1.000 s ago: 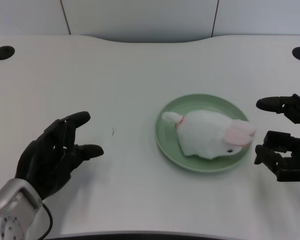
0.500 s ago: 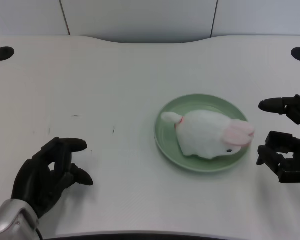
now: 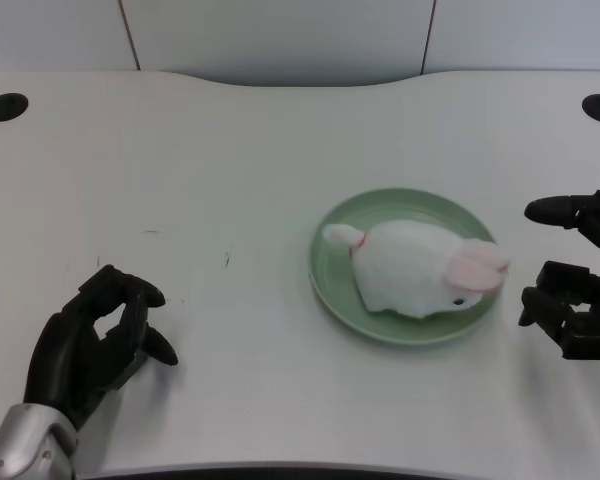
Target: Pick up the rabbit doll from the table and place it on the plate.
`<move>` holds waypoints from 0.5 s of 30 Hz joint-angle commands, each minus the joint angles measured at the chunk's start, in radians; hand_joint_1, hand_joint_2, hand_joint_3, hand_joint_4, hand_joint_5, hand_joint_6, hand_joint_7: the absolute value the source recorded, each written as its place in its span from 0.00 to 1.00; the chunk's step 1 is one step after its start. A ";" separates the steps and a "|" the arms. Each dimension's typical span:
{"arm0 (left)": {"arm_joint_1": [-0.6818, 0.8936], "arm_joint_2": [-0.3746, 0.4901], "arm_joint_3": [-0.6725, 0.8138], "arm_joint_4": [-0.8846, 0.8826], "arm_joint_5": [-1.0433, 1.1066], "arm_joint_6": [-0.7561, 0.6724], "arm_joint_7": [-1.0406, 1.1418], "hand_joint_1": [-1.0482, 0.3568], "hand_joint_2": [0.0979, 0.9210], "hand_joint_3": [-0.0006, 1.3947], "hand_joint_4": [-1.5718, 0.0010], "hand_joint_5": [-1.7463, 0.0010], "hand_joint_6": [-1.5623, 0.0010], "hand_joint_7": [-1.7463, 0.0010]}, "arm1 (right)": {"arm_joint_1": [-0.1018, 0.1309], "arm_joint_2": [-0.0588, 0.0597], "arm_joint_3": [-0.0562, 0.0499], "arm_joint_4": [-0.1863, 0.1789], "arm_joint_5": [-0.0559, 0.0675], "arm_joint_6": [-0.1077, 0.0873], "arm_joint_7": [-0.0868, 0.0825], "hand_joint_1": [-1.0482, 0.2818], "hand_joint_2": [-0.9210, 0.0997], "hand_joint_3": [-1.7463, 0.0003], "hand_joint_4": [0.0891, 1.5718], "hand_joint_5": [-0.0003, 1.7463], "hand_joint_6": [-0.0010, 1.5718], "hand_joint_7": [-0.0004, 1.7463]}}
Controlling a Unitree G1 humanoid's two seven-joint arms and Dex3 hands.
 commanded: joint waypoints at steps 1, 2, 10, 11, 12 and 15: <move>-0.018 0.024 0.011 0.053 0.022 -0.069 0.012 0.30 1.00 0.52 0.59 0.00 0.77 0.00 | -0.026 -0.011 -0.010 0.053 -0.010 -0.044 -0.004 0.94 0.72 0.29 0.65 0.72 0.55 0.67; -0.019 0.022 0.013 0.060 0.025 -0.078 0.020 0.30 1.00 0.52 0.60 0.00 0.77 0.00 | -0.033 -0.010 -0.012 0.076 -0.012 -0.066 0.000 0.94 0.72 0.29 0.65 0.72 0.55 0.67; -0.029 0.030 0.027 0.108 0.022 -0.131 0.012 0.31 1.00 0.53 0.60 0.00 0.77 0.00 | -0.026 -0.008 -0.002 0.166 -0.049 -0.226 0.015 0.89 0.75 0.31 0.72 0.63 0.61 0.61; -0.029 0.032 0.028 0.110 0.022 -0.131 0.013 0.31 1.00 0.53 0.60 0.00 0.77 0.00 | -0.025 -0.008 -0.001 0.172 -0.052 -0.241 0.018 0.89 0.75 0.31 0.73 0.62 0.61 0.60; -0.030 0.032 0.029 0.111 0.023 -0.132 0.014 0.31 1.00 0.53 0.60 0.00 0.77 0.00 | -0.026 -0.008 -0.001 0.177 -0.053 -0.250 0.020 0.89 0.75 0.31 0.73 0.61 0.62 0.60; -0.026 0.035 0.036 0.099 0.015 -0.126 0.013 0.32 1.00 0.53 0.60 0.00 0.77 0.00 | 0.014 -0.005 0.006 0.118 -0.042 -0.236 0.031 0.87 0.75 0.31 0.75 0.60 0.63 0.59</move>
